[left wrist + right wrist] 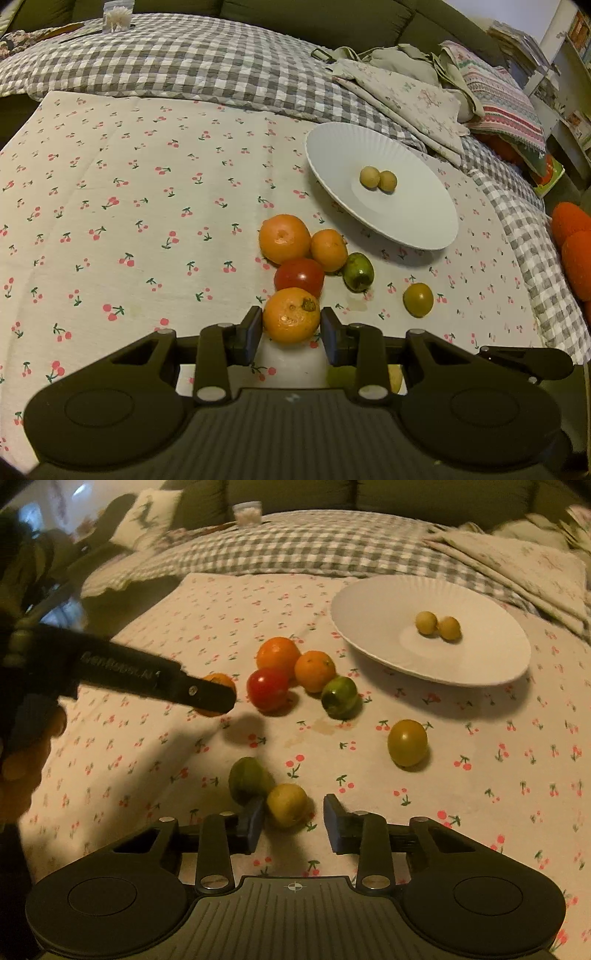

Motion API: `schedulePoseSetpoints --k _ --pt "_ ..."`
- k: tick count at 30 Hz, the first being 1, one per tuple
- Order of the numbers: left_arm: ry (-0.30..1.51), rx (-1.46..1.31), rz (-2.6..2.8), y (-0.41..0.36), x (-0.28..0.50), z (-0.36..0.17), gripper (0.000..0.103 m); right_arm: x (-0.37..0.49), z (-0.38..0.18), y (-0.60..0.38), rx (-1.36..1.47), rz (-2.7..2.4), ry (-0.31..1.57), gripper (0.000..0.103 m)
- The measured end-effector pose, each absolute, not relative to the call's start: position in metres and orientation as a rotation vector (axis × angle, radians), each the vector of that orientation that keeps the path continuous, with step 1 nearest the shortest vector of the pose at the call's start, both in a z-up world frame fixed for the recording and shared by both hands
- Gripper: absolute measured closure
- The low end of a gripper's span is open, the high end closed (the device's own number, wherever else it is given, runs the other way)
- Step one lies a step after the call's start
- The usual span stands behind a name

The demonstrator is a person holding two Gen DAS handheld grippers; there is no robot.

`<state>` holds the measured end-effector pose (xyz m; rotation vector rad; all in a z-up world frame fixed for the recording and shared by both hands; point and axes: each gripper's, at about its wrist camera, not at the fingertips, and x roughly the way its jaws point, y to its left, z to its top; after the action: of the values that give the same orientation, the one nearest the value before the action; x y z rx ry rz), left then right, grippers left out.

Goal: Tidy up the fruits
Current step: 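Grasp a mandarin with the left tool while the right tool grasps a yellow fruit, then carry the mandarin and yellow fruit to the white plate and release both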

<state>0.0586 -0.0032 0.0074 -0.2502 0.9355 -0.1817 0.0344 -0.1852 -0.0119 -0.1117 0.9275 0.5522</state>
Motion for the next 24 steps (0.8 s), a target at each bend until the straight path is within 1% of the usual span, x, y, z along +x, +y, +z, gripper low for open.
schedulePoseSetpoints --k 5,6,7,24 --pt "0.934 -0.246 -0.183 -0.002 0.058 0.008 0.071 0.029 -0.016 -0.172 -0.212 0.592 0.883 0.071" --pt "0.933 -0.245 -0.182 -0.002 0.058 0.008 0.071 0.029 -0.017 -0.169 -0.228 0.595 0.878 0.073" --pt "0.932 -0.245 -0.18 -0.002 0.058 0.008 0.071 0.029 -0.016 -0.168 -0.232 0.596 0.876 0.08" --pt "0.877 -0.2 -0.171 -0.005 0.062 0.021 0.071 0.037 0.014 -0.209 -0.112 0.443 0.851 0.08"
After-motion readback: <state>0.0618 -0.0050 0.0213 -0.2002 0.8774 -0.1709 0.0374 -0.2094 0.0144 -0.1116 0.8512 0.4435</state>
